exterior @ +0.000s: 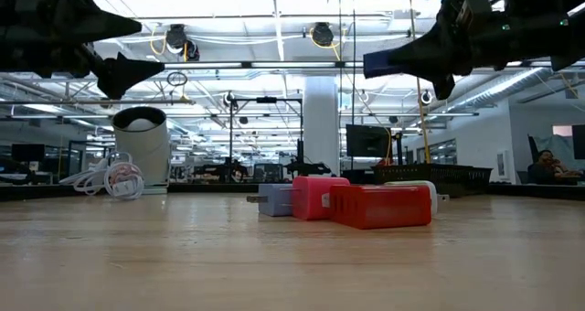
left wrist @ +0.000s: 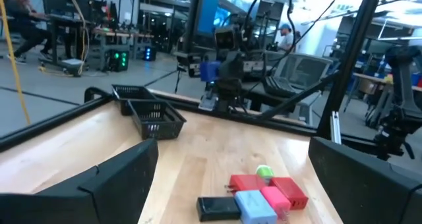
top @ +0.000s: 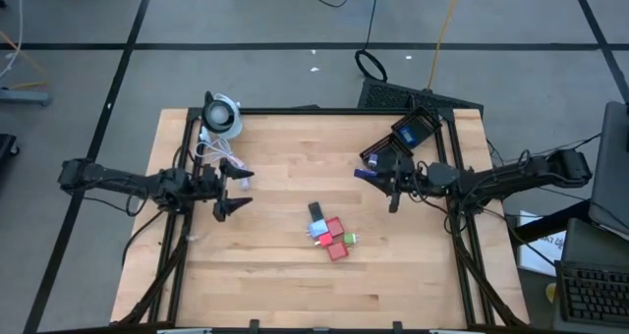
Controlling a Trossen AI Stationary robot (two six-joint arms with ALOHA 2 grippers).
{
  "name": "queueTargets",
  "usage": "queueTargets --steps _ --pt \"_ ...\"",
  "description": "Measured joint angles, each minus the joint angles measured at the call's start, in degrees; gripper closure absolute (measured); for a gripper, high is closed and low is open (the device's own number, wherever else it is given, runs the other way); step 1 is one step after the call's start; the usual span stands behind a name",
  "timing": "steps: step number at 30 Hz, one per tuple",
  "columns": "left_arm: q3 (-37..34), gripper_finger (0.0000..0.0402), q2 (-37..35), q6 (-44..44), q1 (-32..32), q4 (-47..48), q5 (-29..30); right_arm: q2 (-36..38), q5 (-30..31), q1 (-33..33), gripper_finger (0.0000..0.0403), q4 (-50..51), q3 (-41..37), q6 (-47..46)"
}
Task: Pick & Place Office items
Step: Put the violet digital timer into the top black bin
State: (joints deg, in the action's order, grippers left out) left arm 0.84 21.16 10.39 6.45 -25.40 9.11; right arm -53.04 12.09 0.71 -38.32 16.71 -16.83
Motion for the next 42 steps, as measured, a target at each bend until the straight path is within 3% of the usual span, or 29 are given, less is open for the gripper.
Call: queueTargets --steps 7,17,21,34,42 --pt "0.02 0.0005 -0.17 1.83 -2.09 -0.06 -4.07 0.02 6.06 -0.15 0.0349 3.44 0.0 0.23" --pt "0.02 0.0005 -0.16 0.19 -2.05 0.54 -2.62 0.02 6.19 -3.6 0.0349 5.51 0.0 -0.45" --pt "0.09 0.0005 -0.15 0.14 -2.05 0.38 -2.62 0.02 9.01 -5.4 0.0349 5.55 0.0 -0.87" --pt "0.09 0.0004 -0.15 0.31 -2.05 0.34 -2.6 0.02 9.41 -15.33 0.0349 5.59 0.0 -1.73" --pt "0.09 0.0005 -0.15 0.31 -2.05 0.32 -2.58 0.02 19.55 -19.51 0.0349 5.61 0.0 0.91"
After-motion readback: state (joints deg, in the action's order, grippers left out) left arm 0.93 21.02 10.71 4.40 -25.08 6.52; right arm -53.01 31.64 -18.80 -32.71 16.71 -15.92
